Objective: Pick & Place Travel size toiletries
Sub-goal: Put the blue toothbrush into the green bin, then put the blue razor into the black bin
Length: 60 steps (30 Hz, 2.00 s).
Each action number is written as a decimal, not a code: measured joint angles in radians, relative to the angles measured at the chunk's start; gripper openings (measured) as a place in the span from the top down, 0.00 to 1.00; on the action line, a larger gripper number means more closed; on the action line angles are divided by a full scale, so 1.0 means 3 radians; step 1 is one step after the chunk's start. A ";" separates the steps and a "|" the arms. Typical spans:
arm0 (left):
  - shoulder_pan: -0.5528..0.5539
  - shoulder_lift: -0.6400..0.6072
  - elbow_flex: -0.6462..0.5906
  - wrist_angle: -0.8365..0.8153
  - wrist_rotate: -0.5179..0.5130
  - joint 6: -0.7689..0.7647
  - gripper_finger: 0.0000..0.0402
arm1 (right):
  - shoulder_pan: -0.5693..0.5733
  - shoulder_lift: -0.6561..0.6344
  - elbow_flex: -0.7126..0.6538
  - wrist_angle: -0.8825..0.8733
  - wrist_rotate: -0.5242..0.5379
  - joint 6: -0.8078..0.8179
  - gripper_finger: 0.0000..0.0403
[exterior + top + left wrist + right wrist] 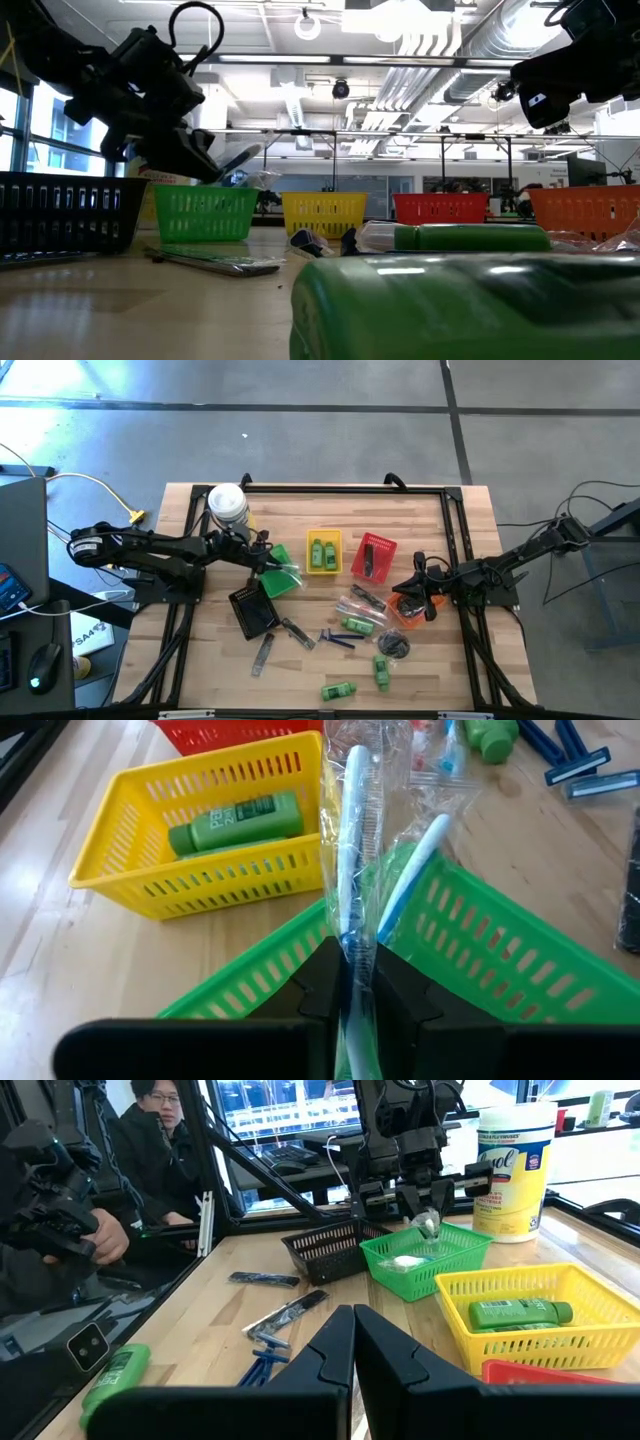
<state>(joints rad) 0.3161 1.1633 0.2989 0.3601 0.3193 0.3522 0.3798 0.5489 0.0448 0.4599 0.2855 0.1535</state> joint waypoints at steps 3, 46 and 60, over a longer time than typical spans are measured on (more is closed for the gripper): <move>0.0000 0.0000 0.0000 0.0001 0.0002 -0.0057 0.85 | 0.0000 -0.0001 0.0000 0.0000 0.0000 0.0000 0.99; -0.0837 -0.1169 -0.0535 0.0682 -0.0515 -0.0666 0.99 | 0.0001 0.0229 0.0000 -0.0172 -0.0179 0.0210 0.99; -0.0837 -0.1162 -0.0816 0.1335 -0.0504 -0.0638 1.00 | 0.0002 0.1141 0.0361 0.0391 -0.0555 0.0198 0.99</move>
<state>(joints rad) 0.0650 0.8147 0.0540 0.7605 0.1680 0.1607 0.3803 0.8912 0.1533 0.5771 0.1190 0.2129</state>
